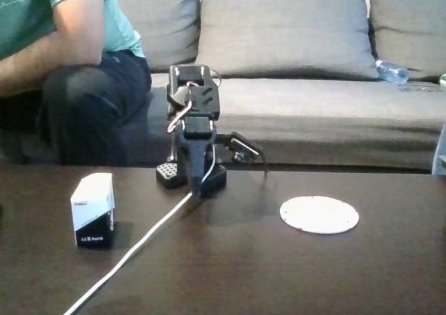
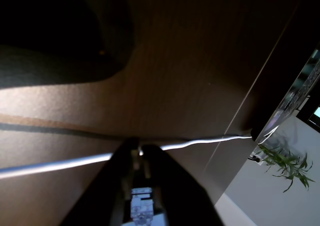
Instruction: Grasp a servo box and put it on the zirlivani.
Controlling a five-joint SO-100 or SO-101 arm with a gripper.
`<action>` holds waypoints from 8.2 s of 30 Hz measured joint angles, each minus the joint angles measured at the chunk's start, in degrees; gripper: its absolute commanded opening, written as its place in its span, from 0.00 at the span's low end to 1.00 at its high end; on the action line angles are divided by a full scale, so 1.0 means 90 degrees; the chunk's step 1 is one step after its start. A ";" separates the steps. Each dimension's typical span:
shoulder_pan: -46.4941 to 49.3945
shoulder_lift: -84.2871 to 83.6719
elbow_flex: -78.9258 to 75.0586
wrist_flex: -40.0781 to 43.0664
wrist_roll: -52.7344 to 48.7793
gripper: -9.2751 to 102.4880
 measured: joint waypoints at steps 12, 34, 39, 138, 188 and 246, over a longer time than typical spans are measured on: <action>0.1133 -0.1299 -0.5234 0.0537 -0.1729 0.17; 0.5127 -0.6855 -0.7998 0.1953 -0.8447 0.18; 0.5605 -0.8086 -0.8545 0.2510 -1.0137 0.18; 0.5010 -1.3154 -1.0107 0.1992 -1.3232 0.44; 0.3437 -1.0049 -0.9609 0.2930 -1.2344 0.20; -0.4893 -0.9668 -0.7158 0.0850 -0.5547 0.20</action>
